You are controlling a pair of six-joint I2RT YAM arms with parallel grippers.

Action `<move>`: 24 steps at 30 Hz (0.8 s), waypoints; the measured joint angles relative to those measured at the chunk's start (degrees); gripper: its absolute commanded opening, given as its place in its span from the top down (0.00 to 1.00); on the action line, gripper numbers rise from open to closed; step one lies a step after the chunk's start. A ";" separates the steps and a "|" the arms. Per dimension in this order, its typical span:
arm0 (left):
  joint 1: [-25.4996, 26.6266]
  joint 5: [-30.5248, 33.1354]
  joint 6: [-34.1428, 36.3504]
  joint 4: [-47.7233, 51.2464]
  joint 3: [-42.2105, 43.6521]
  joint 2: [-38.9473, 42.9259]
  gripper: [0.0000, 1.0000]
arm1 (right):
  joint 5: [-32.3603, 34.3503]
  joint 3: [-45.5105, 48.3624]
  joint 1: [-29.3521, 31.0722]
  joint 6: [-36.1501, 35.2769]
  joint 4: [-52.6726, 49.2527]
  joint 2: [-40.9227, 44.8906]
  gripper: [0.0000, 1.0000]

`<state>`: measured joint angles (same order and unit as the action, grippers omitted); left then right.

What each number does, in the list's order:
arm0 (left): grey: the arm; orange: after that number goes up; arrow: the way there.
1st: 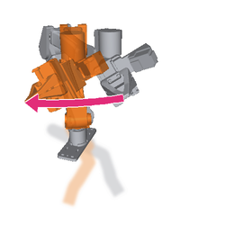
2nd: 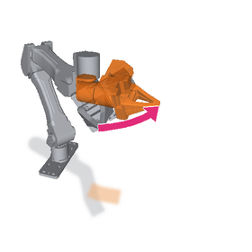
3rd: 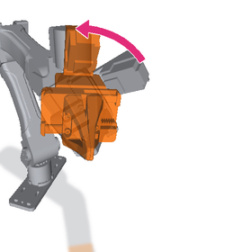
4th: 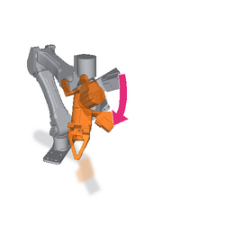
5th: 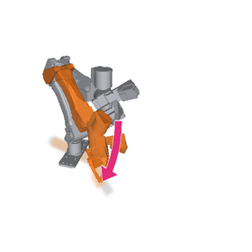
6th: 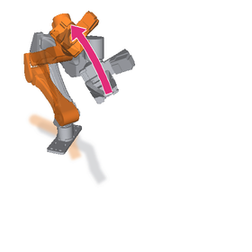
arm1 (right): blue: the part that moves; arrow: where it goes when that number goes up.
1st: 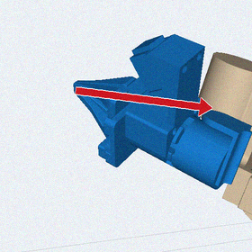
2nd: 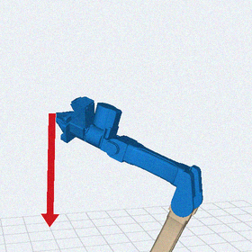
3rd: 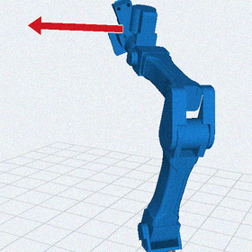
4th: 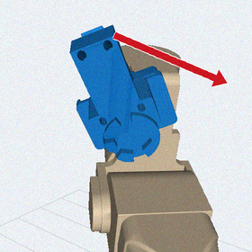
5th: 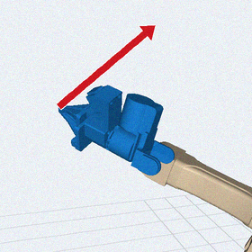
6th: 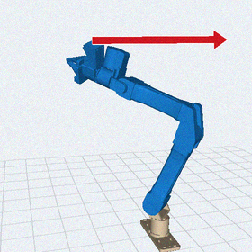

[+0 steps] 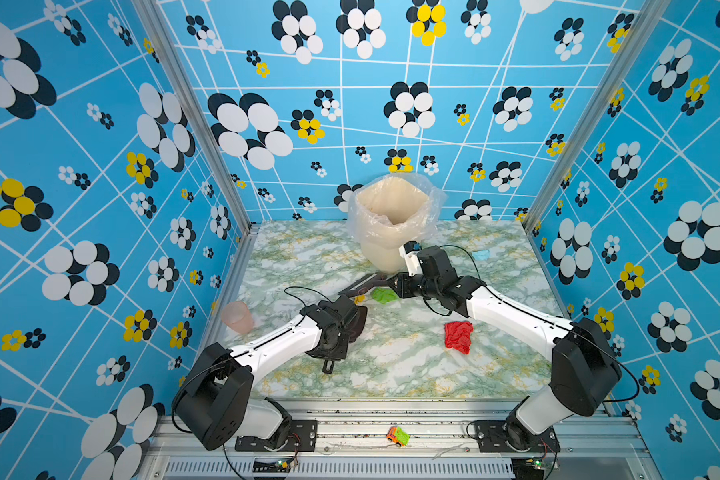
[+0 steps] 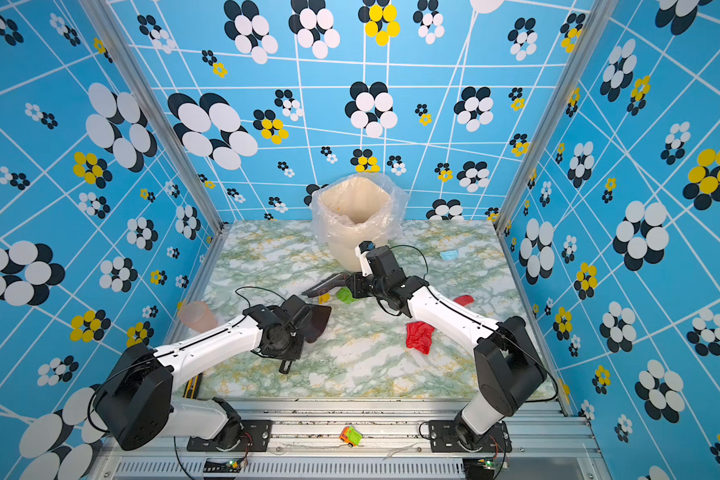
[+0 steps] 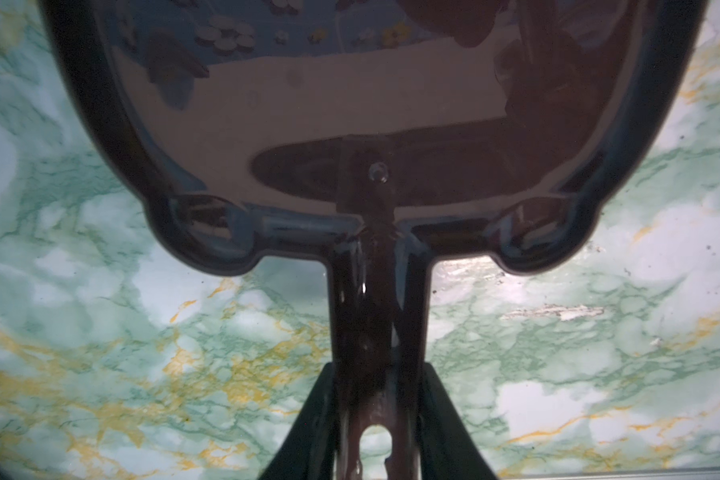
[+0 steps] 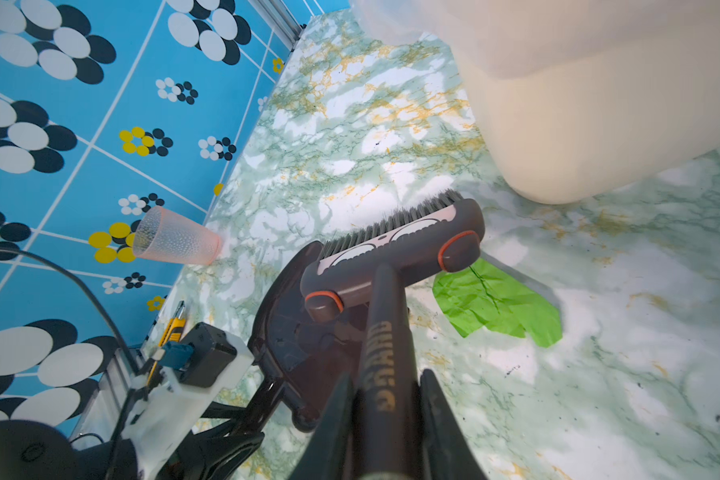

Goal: Sweep away the paper scraps from the table
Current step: 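Sweep the purple and yellow scraps into the dustpan with the right gripper's brush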

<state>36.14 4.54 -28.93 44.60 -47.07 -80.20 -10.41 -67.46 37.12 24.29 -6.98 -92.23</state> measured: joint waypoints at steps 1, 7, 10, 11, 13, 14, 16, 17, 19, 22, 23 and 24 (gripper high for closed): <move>0.00 0.00 0.00 0.00 0.00 0.00 1.00 | 0.09 -0.17 0.02 -0.70 -0.39 -0.37 1.00; 0.04 0.00 0.02 -0.07 -0.02 -0.44 1.00 | 0.15 -1.81 0.02 -4.85 -3.65 -2.54 1.00; 0.11 0.02 0.13 -0.07 -0.11 -1.16 1.00 | -1.14 -3.67 0.04 -7.37 -6.47 -2.67 1.00; 0.15 0.02 0.22 -0.07 -0.20 -1.40 1.00 | -1.90 -4.28 0.11 -8.50 -7.63 -2.67 1.00; 0.15 0.02 0.46 -0.20 -0.42 -1.88 1.00 | -3.10 -5.14 0.37 -10.40 -9.97 -2.67 1.00; 0.15 0.02 0.52 -0.35 -0.44 -2.08 1.00 | -3.82 -5.55 0.52 -11.47 -11.23 -2.67 1.00; 0.17 0.02 0.68 -0.37 -0.61 -2.47 1.00 | -5.27 -6.40 0.63 -13.07 -13.60 -2.67 1.00; 0.17 0.00 0.90 -0.46 -0.70 -2.69 1.00 | -6.03 -6.88 0.68 -13.77 -14.82 -2.60 1.00; 0.22 0.00 1.09 -0.70 -0.70 -2.97 1.00 | -7.56 -7.54 0.68 -14.91 -16.72 -2.23 1.00; 0.28 -0.02 1.42 -0.94 -0.79 -3.06 1.00 | -9.66 -7.72 0.68 -15.65 -18.71 -1.18 1.00; 0.28 -0.02 1.53 -0.96 -0.81 -3.06 1.00 | -10.16 -7.72 0.68 -15.76 -19.12 -0.76 1.00; 0.28 -0.02 1.55 -0.96 -0.81 -3.06 1.00 | -10.47 -7.72 0.68 -15.78 -19.37 -0.44 1.00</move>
<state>36.42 4.51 -27.38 43.64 -47.88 -83.26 -20.88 -75.18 37.80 8.51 -26.35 -92.66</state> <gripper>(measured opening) 0.302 0.009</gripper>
